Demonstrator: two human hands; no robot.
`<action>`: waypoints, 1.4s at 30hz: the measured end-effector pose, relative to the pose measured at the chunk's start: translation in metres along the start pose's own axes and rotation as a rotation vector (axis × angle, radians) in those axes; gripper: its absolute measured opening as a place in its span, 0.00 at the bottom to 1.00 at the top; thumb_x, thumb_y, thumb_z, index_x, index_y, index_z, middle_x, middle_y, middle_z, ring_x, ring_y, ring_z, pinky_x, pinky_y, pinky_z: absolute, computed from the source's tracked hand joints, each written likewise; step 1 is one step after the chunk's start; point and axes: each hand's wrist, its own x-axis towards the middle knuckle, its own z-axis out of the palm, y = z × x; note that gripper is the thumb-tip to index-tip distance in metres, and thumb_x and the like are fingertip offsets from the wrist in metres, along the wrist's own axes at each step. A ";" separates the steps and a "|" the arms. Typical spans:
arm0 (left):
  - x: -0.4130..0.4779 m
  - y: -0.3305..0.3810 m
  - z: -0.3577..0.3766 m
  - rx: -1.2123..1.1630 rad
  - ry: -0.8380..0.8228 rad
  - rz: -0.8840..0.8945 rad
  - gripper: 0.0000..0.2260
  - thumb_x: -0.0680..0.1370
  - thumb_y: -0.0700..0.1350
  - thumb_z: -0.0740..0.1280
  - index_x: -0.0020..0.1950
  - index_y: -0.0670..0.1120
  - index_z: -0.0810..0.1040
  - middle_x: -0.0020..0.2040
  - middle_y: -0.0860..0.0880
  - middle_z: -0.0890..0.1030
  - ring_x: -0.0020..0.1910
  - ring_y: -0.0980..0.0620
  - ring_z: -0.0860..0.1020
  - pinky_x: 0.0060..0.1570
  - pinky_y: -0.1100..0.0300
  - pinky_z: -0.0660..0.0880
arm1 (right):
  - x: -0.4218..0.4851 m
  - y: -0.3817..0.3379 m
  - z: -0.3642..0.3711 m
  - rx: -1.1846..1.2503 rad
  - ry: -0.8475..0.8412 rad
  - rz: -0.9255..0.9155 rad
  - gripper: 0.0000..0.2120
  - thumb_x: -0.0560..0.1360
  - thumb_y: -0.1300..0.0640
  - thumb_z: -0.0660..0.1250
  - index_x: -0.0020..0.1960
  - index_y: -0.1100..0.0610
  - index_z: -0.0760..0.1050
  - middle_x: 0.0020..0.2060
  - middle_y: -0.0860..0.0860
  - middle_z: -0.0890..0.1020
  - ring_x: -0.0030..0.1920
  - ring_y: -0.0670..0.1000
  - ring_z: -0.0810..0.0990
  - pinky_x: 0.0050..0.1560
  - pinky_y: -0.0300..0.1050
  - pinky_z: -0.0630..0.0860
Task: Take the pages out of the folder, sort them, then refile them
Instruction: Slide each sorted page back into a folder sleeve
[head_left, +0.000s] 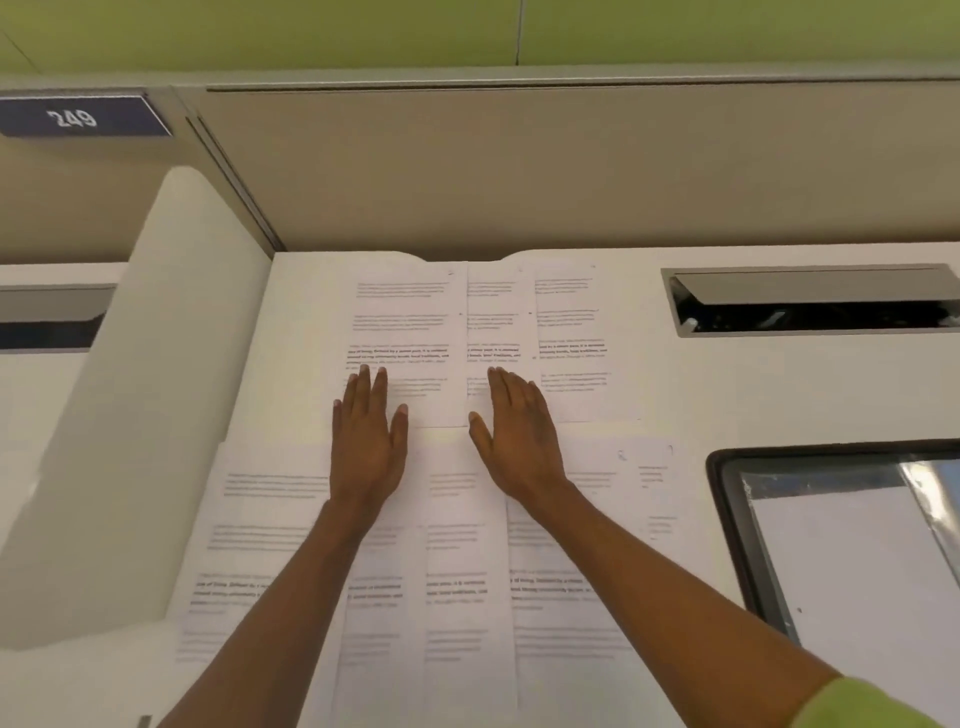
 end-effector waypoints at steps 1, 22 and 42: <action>0.011 -0.008 -0.002 0.001 0.005 0.007 0.29 0.86 0.56 0.50 0.86 0.46 0.55 0.85 0.46 0.54 0.85 0.47 0.52 0.83 0.45 0.49 | 0.014 -0.004 0.003 -0.005 -0.002 0.000 0.32 0.85 0.45 0.54 0.82 0.60 0.54 0.80 0.56 0.61 0.80 0.54 0.59 0.82 0.51 0.49; 0.052 -0.045 0.024 0.148 0.052 -0.042 0.26 0.88 0.52 0.53 0.85 0.47 0.56 0.86 0.45 0.54 0.85 0.47 0.50 0.83 0.44 0.45 | 0.104 -0.013 0.048 -0.310 -0.051 0.061 0.36 0.83 0.36 0.45 0.83 0.58 0.53 0.83 0.55 0.51 0.83 0.55 0.49 0.81 0.60 0.42; 0.054 -0.033 0.003 -0.043 0.057 -0.098 0.25 0.88 0.50 0.57 0.85 0.46 0.59 0.85 0.45 0.56 0.85 0.47 0.52 0.83 0.43 0.45 | 0.128 -0.049 0.012 0.801 0.055 0.645 0.12 0.78 0.67 0.63 0.56 0.58 0.80 0.53 0.52 0.85 0.48 0.53 0.82 0.43 0.40 0.77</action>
